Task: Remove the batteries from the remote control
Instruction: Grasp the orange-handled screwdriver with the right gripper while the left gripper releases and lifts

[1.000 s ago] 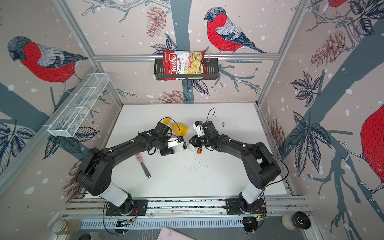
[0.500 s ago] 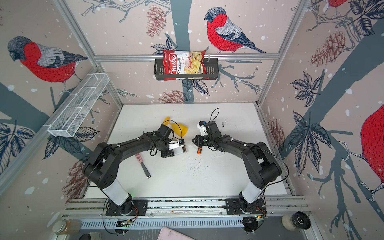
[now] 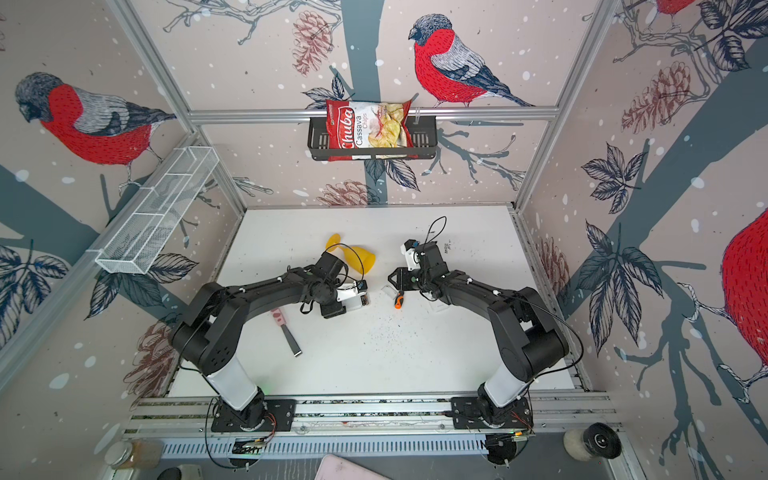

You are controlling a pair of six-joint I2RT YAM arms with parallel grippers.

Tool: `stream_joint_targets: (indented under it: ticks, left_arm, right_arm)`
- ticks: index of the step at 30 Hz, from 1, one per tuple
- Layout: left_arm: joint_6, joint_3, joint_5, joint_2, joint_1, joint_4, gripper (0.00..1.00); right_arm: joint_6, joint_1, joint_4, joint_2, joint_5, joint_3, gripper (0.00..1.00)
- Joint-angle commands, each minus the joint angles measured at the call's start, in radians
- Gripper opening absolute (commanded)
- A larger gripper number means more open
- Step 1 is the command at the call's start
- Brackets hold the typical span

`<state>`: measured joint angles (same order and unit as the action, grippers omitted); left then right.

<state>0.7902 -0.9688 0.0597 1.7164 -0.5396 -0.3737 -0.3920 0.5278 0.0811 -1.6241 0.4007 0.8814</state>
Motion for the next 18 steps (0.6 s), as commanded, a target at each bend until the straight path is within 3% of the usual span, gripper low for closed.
stream_joint_targets:
  ticks: [1, 12, 14, 16, 18]
  left_arm:
    - [0.025, 0.044, -0.08, -0.016, 0.0, 0.001, 0.7]
    - [-0.002, 0.09, -0.173, -0.122, 0.006, 0.093, 0.84]
    - [-0.016, 0.093, -0.172, -0.159, 0.005, 0.102, 0.87]
    - [-0.039, 0.097, -0.189, -0.201, -0.002, 0.124, 0.97]
    - [-0.069, 0.097, -0.219, -0.243, -0.008, 0.153, 0.97]
  right_arm:
    - [-0.001, 0.001, 0.031, 0.01, -0.014, -0.002, 0.42]
    - [0.009, 0.007, 0.008, 0.033, -0.063, -0.002, 0.6]
    - [0.019, 0.018, -0.019, 0.043, -0.122, 0.006, 0.6]
    - [0.032, 0.036, -0.058, 0.051, -0.199, 0.023, 0.59]
    - [0.048, 0.055, -0.108, 0.05, -0.268, 0.05, 0.55]
